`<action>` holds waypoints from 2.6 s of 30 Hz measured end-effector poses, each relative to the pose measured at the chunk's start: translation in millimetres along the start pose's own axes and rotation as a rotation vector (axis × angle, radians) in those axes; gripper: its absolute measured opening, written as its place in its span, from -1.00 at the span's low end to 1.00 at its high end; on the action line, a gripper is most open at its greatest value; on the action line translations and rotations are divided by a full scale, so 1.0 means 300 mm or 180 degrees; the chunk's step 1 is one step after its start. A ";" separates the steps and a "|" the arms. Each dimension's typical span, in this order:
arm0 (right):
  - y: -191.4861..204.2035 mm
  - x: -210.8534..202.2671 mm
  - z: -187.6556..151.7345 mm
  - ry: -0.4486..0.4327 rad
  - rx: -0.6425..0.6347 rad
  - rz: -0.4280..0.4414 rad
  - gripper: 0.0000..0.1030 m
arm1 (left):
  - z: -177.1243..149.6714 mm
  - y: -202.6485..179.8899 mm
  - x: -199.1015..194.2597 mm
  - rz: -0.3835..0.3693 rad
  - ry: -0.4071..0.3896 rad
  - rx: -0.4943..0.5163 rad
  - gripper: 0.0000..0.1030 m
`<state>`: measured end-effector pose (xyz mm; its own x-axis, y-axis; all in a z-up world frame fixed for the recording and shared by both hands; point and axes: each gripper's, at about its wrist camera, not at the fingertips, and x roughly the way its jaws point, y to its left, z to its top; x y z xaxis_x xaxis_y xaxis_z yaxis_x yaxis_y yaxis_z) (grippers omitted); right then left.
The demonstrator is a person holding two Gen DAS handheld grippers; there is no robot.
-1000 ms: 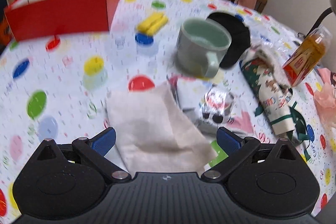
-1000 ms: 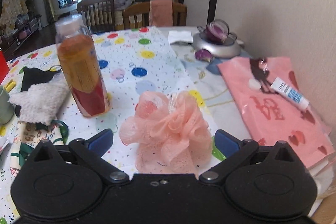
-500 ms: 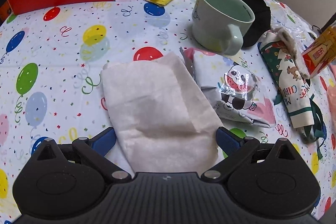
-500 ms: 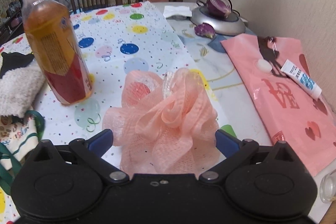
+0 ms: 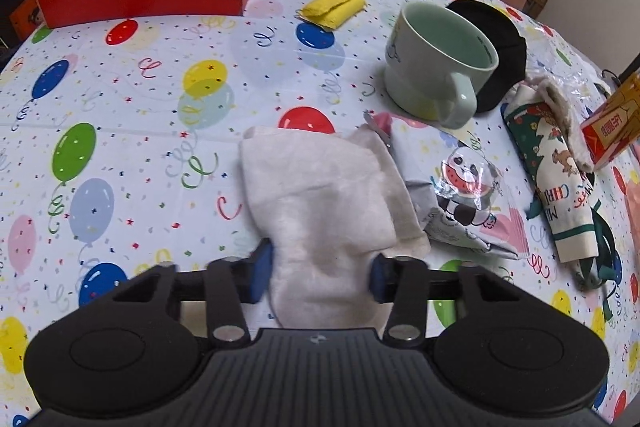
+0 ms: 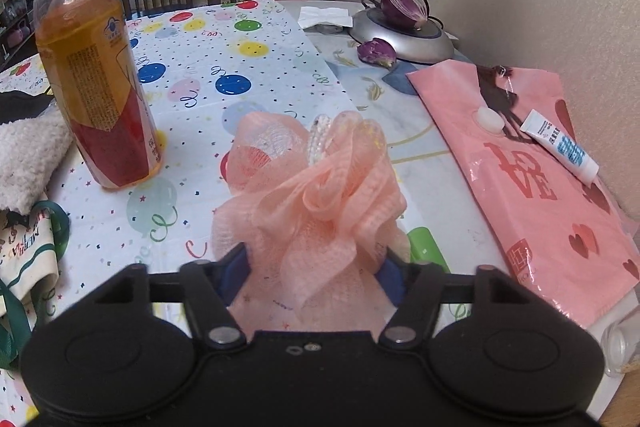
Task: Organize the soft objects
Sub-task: 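Grasp the white cloth with the left gripper while the right gripper grasps the pink bath puff, then carry the white cloth and pink bath puff with both grippers over the box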
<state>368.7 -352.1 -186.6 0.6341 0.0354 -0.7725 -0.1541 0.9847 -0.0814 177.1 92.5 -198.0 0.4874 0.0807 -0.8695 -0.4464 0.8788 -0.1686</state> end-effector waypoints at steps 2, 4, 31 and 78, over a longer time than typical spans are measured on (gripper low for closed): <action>0.007 -0.009 -0.002 -0.0016 -0.0011 -0.0012 -0.03 | 0.001 0.006 -0.007 0.0019 -0.0028 -0.0007 -0.42; 0.012 -0.020 -0.004 -0.0038 -0.0021 -0.0029 -0.29 | 0.000 0.012 -0.019 0.0015 -0.0093 -0.0005 -0.55; 0.114 -0.445 -0.005 -0.0536 -0.0036 0.0505 -0.79 | 0.072 0.088 -0.278 -0.0185 -0.0666 -0.0068 -0.74; 1.400 -0.776 0.348 -0.0792 -0.1212 0.1914 -0.78 | 0.607 0.597 -0.532 -0.0229 -0.1112 0.0470 -0.74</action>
<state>235.3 71.0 24.8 0.5035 0.6301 -0.5912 -0.7504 0.6580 0.0623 156.0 322.6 -5.1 0.7513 0.1494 -0.6428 -0.3011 0.9443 -0.1325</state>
